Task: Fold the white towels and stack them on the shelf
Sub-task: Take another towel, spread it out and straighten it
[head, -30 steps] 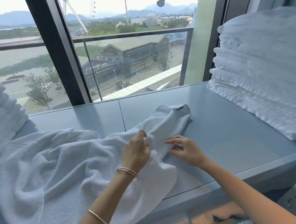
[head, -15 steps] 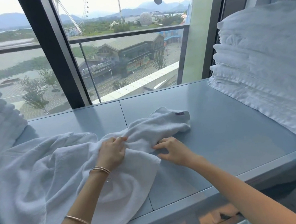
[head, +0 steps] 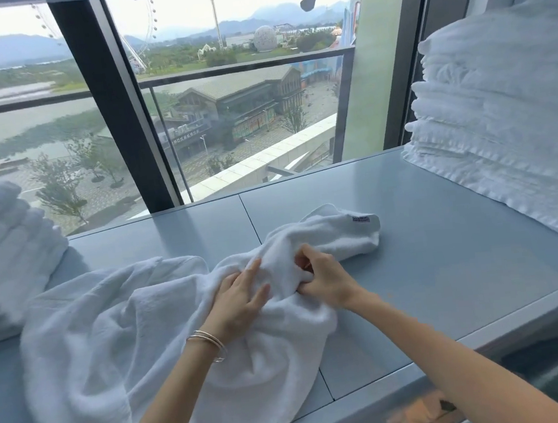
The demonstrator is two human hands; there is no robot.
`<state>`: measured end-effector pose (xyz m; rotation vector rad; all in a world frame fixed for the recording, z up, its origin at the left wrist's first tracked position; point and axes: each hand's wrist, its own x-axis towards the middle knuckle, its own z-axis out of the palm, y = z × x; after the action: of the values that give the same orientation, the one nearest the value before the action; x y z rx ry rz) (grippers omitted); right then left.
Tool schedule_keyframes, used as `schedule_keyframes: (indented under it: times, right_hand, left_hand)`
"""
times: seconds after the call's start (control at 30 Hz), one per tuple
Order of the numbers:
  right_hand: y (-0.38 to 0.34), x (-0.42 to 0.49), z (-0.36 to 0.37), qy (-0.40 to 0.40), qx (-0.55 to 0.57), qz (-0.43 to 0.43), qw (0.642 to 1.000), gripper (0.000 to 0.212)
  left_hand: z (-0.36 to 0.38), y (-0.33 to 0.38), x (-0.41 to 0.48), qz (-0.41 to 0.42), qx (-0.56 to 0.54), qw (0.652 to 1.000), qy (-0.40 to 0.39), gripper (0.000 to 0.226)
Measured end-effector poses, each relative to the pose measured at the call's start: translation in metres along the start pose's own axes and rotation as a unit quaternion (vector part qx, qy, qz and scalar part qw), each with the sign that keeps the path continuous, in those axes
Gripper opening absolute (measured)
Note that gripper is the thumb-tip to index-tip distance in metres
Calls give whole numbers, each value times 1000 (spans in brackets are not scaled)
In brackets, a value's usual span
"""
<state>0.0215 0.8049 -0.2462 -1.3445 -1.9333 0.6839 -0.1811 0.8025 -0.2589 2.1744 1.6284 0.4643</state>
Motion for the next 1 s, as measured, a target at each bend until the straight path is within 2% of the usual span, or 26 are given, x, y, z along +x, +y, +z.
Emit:
schedule_keyframes:
  times: [0.1,0.17,0.2,0.23,0.27,0.33,0.37,0.4,0.47,0.57,0.63,0.7,0.77,0.87,0.93,1.0]
  right_hand:
    - [2,-6,-48,118,-75,-18,990,20]
    - [7,-24,-92,217,-194,15,957,20]
    - [9,-37,-114,239,-255,46,936,23]
    - [12,-51,-132,225,-315,96,917,26]
    - [15,-65,-147,171,-369,163,899,28]
    - [20,-92,-164,-21,-435,265,860,30]
    - [22,-103,-169,-113,-432,273,852,31]
    - [25,-111,-171,-179,-405,271,855,34]
    - [33,-123,-174,-203,-328,266,883,38]
    - [57,-128,-172,-99,-283,251,920,36]
    - [76,-128,-167,-48,-269,237,932,35]
    - [89,-127,-162,-18,-270,221,937,33]
    - [97,-123,-159,39,-254,205,944,31]
    - [104,-115,-164,153,-202,212,944,27]
    - [109,-107,-167,143,-211,246,935,33]
    - [109,-99,-162,64,-212,277,935,51]
  left_hand:
    - [4,2,3,1,43,999,6,84]
    - [10,7,5,-16,69,997,-14,70]
    - [13,11,8,-28,84,996,-28,60]
    - [16,16,11,-33,103,993,-38,53]
    - [20,23,15,-30,127,991,-41,47]
    - [30,37,24,-20,175,983,-50,44]
    - [34,45,29,-26,190,980,-59,44]
    - [39,52,34,-35,198,977,-68,44]
    - [44,65,42,-15,220,974,-54,43]
    - [54,91,40,122,219,968,-4,50]
    - [62,112,31,211,210,954,-41,66]
    - [73,120,28,238,209,943,-99,80]
    - [77,111,28,236,164,955,-75,66]
    - [72,84,30,236,161,957,48,29]
    - [65,69,29,212,165,960,73,24]
    - [56,60,27,196,167,964,66,25]
